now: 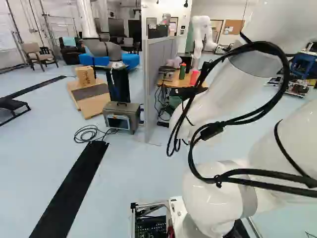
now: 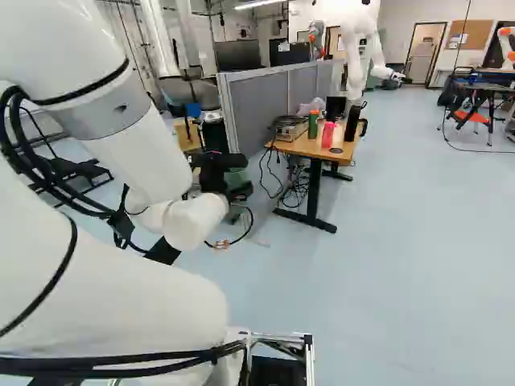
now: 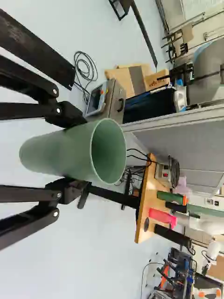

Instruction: Place the green cup on the table

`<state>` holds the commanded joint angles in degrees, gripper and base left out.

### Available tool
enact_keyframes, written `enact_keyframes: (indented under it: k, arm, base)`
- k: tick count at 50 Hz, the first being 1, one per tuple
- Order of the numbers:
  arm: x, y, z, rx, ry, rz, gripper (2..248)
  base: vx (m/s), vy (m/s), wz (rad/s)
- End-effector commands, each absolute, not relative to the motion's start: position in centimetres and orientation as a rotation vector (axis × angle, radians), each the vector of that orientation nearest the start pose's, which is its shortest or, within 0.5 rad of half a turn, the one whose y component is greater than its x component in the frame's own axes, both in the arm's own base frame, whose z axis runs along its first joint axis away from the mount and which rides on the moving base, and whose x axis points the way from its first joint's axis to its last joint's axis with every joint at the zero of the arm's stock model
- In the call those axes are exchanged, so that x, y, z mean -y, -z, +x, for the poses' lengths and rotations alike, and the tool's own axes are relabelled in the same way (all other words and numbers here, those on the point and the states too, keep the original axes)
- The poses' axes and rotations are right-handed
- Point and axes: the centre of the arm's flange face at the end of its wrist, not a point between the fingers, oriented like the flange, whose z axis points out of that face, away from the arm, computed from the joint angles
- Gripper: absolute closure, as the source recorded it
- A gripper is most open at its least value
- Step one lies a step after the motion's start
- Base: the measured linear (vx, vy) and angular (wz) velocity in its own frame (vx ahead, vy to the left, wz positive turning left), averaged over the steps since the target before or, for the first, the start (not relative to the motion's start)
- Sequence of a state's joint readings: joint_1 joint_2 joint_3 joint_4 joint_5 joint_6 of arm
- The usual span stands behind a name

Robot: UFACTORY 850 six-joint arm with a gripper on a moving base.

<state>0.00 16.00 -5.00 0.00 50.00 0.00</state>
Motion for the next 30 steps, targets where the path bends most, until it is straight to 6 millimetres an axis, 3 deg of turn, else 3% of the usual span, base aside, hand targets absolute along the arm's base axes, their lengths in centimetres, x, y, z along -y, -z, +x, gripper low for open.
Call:
enact_keyframes:
  k: [7, 14, 30]
  arm:
    - [0.00, -36.56, 27.03, 0.000, 1.824, -2.558, 125]
    - [0.00, -36.56, 27.03, 0.000, 1.824, -2.558, 125]
    - [0.00, -36.56, 27.03, 0.000, 1.824, -2.558, 125]
  base:
    - [0.021, -0.050, -0.174]
    - [0.114, -0.138, -0.272]
    - [0.194, -0.210, -0.353]
